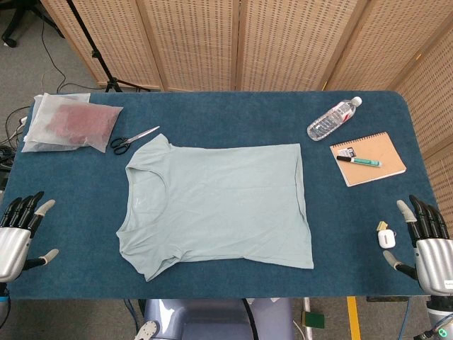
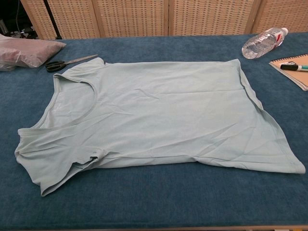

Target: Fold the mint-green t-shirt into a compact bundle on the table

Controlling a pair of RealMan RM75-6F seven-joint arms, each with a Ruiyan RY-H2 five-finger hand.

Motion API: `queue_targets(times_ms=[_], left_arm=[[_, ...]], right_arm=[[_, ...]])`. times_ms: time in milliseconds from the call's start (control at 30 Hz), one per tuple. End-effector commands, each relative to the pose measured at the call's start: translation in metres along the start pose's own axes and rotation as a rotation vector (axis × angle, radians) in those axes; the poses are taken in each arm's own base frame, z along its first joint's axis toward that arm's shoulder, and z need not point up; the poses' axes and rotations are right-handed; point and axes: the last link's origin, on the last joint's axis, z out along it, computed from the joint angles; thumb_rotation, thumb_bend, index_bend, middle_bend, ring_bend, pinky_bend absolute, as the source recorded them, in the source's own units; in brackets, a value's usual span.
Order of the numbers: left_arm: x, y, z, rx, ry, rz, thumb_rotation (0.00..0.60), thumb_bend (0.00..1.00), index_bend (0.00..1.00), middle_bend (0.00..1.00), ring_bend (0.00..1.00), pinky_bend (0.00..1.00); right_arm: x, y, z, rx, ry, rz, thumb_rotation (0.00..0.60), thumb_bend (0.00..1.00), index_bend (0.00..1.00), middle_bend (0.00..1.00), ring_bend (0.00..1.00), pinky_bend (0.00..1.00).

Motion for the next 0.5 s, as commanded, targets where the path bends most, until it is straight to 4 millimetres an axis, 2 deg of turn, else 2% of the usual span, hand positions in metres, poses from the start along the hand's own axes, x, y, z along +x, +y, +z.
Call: queue_targets(times_ms=[33,367,500], left_arm=[[-0.001,0.0,0.0,-0.001,-0.002,0.001,0.6,0.0,0.0,0.0,0.0,0.0],[0.0,0.001,0.0,-0.006,0.003,-0.002,0.6,0.0,0.0,0.0,0.0,0.0],[0.001,0.001,0.002,-0.004,0.003,-0.006,0.6,0.0,0.0,0.0,0.0,0.0]], right_arm=[[0.0,0.0,0.0,0.001,0.001,0.0,0.6,0.0,0.0,0.0,0.0,0.06],[-0.001,-0.004,-0.003,0.027,-0.01,-0.011,0.6,0.0,0.0,0.0,0.0,0.06],[-0.01,-0.011,-0.005,0.124,-0.067,-0.031,0.6,0.0,0.09,0.0,0.0,0.06]])
